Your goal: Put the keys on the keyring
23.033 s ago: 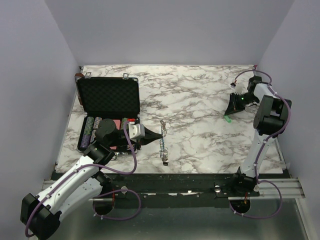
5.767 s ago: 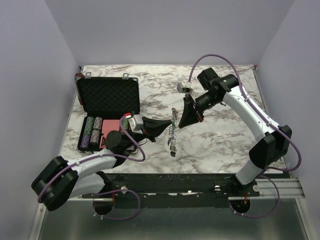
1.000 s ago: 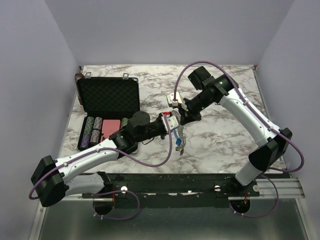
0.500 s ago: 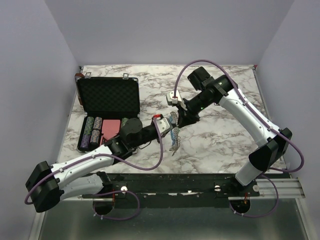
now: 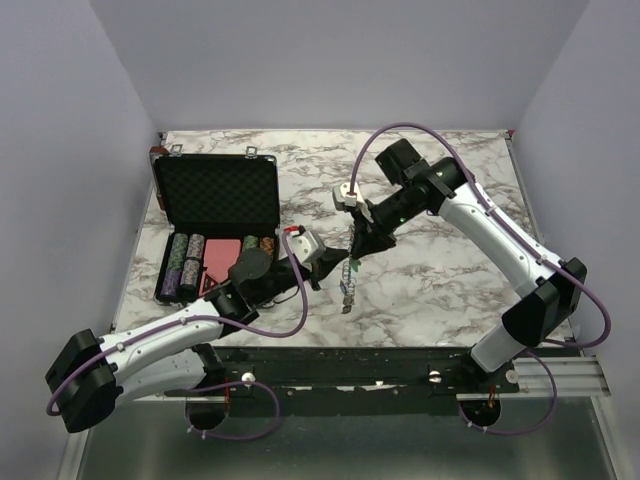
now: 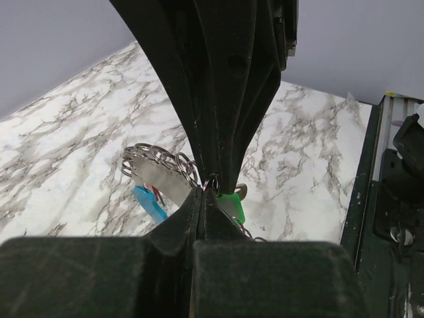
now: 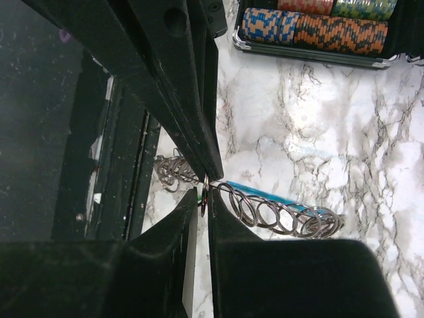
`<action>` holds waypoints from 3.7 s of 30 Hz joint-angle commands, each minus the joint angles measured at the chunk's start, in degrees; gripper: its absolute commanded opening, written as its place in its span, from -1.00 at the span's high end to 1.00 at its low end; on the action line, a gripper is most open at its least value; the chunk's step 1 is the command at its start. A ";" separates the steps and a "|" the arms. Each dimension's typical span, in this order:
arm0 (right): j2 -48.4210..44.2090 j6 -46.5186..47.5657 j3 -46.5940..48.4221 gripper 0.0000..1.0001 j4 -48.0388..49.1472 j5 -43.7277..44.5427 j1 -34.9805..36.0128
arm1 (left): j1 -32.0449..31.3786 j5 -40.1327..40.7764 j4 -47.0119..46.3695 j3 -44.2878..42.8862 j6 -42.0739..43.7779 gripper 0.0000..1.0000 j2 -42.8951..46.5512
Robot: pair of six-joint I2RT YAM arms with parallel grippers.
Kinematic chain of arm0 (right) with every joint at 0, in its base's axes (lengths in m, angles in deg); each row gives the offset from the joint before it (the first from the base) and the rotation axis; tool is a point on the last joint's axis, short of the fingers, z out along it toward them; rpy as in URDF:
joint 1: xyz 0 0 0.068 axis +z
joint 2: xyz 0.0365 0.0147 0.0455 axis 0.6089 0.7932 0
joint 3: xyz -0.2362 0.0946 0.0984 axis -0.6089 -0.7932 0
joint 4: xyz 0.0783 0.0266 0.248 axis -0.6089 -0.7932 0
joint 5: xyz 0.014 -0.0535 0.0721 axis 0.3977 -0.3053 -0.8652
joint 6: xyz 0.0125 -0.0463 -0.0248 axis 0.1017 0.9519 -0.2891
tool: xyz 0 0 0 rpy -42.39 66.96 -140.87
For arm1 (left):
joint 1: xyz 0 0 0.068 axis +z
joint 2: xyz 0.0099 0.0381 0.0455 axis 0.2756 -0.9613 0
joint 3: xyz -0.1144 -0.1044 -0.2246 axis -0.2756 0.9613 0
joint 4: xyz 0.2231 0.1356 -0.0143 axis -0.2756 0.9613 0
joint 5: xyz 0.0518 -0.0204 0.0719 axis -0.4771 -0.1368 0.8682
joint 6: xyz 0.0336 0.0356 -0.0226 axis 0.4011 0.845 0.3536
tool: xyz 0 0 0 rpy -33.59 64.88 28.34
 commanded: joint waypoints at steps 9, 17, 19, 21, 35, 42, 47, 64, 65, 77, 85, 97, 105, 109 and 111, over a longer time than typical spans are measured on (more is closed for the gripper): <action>-2.82 -2.57 -1.66 0.99 1.71 -0.91 0.42 | 0.99 0.30 -10.55 3.41 -3.20 1.00 3.54; 0.96 5.42 3.70 0.99 -8.31 2.52 0.42 | 2.39 -12.71 12.81 -6.24 9.36 0.24 2.58; 1.40 6.04 4.58 0.99 -9.02 3.40 0.51 | 2.48 -14.20 17.92 -9.23 11.91 0.21 1.00; 1.66 6.39 5.37 0.99 -9.46 4.28 0.51 | 2.48 -15.52 21.70 -11.61 14.02 0.21 -0.23; 2.63 6.22 7.04 0.99 -9.72 3.75 0.51 | 2.48 -16.15 27.52 -17.15 18.25 0.11 -5.69; 2.63 6.31 6.69 0.99 -9.81 3.31 0.51 | 2.48 -14.56 27.35 -17.68 19.13 0.16 -6.31; 2.81 6.39 6.69 0.99 -9.81 2.87 0.51 | 2.48 -14.65 26.90 -18.30 18.52 0.19 -6.74; 2.81 6.83 6.25 0.99 -10.07 2.70 0.51 | 2.48 -12.72 27.26 -19.36 17.99 1.00 -7.63; 2.72 6.83 5.99 0.99 -9.99 2.70 0.51 | 2.48 -12.28 26.56 -18.74 17.55 1.00 -7.19; -0.36 1.91 -1.22 0.73 -2.70 -0.90 0.33 | 3.62 -8.68 3.37 -5.21 0.60 1.00 1.07; -1.76 -0.55 -3.94 0.52 0.91 -3.80 0.25 | 3.62 -4.11 -6.05 -0.64 -5.65 1.00 2.31; -1.85 -3.62 -4.47 0.58 3.98 -5.74 -0.19 | 3.62 -0.07 -12.11 2.53 -10.83 1.00 2.57; -2.82 -5.21 -5.44 0.99 5.92 -8.29 -1.77 | 3.62 3.02 -18.18 6.04 -15.32 1.00 2.31; -3.17 -4.51 -5.79 0.99 5.75 -8.81 -1.69 | 3.62 1.52 -18.01 5.87 -15.32 1.00 1.69; -3.17 -4.15 -5.88 0.99 5.48 -8.90 -1.78 | 3.71 0.03 -17.48 5.52 -15.23 1.00 1.43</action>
